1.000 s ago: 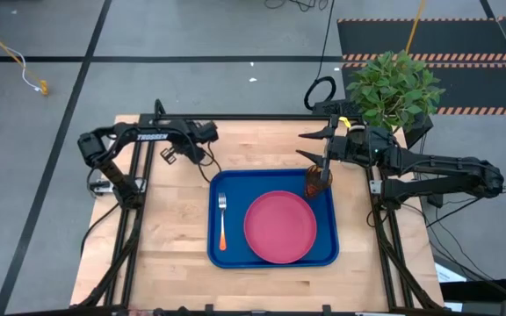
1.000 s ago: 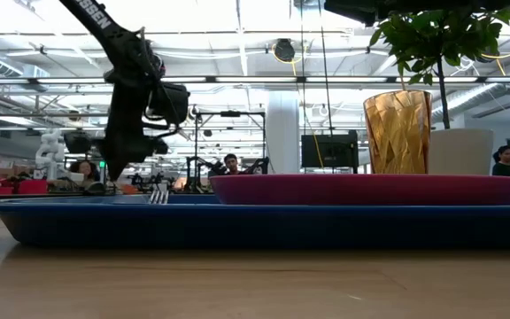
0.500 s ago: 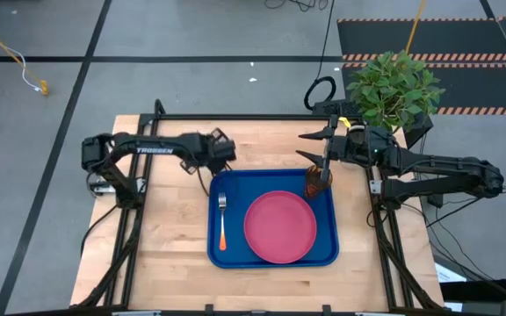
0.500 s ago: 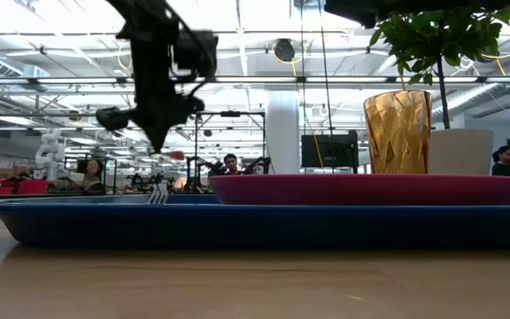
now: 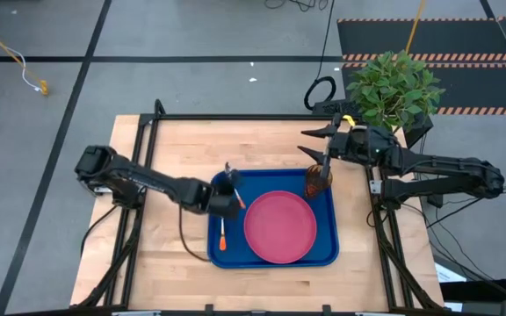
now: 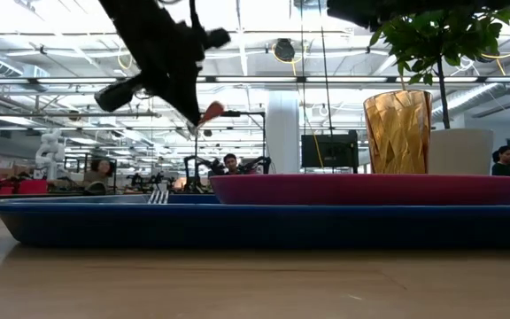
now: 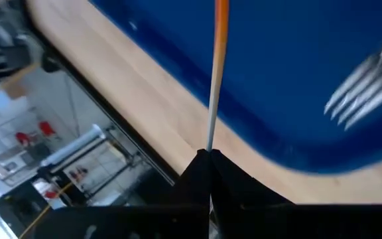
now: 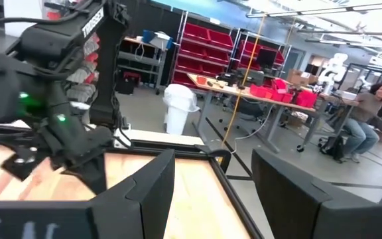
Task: Pick and place plate/cup/fork/spoon on tray
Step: Put the orange spoon on the blue tray between the orange fork and pink plate
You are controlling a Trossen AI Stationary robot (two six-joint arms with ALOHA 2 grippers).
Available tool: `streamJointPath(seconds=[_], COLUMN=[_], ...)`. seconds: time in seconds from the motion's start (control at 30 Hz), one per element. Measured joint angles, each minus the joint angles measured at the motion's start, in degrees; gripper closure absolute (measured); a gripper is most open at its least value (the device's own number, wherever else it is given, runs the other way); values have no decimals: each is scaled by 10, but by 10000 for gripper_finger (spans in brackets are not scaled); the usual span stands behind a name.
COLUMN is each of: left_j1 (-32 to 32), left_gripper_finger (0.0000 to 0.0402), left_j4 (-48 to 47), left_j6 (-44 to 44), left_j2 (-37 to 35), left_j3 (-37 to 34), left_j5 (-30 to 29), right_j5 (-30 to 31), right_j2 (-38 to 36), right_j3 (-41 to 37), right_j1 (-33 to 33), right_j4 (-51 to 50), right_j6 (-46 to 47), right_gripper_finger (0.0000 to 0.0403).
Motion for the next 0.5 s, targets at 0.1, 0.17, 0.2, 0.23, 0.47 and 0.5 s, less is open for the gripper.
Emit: streamJointPath(seconds=[0.1,0.17,0.2,0.23,0.47,0.5], left_j1=[-26,-39,-46,-54,-86,-86], left_gripper_finger=[401,401,401,401,401,401], left_j4=[11,12,12,12,35,51], left_j6=[-31,-55,-68,-79,-119,-115], left_j2=[0,0,0,0,4,4], left_j3=[0,0,0,0,-19,-33], left_j5=[-18,-23,-25,-27,-25,-20], right_j5=[0,0,0,0,-1,-1], right_j2=[-5,-7,-7,-7,-7,-7], right_j3=[0,0,0,0,0,0], right_j1=[0,0,0,0,0,0], right_j4=[0,0,0,0,0,0], right_j6=[7,8,8,8,17,23], right_gripper_finger=[211,211,211,211,211,211])
